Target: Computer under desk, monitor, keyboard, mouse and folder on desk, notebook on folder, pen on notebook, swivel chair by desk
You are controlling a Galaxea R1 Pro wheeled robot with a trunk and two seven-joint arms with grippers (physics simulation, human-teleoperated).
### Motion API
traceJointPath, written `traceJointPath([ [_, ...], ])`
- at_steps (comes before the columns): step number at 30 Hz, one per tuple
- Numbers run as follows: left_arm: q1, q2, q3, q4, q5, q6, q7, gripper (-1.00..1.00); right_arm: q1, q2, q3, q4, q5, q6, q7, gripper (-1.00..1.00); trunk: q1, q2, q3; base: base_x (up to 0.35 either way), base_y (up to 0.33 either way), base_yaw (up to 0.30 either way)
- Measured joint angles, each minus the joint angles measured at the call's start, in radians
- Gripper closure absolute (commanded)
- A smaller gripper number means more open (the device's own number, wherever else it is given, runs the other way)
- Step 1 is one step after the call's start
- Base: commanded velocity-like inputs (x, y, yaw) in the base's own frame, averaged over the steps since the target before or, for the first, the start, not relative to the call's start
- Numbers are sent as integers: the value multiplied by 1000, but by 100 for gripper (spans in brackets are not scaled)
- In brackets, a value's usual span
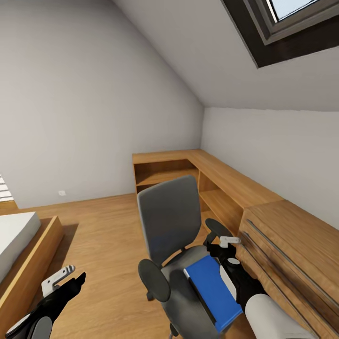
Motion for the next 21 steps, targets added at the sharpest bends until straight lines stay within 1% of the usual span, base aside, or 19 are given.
traceJointPath([
  [21, 0, -1, 0, 0, -1, 0, 2, -100, 0, 0, 0, 0, 0, -1, 1, -100, 81, -147, -66, 0, 0, 0],
])
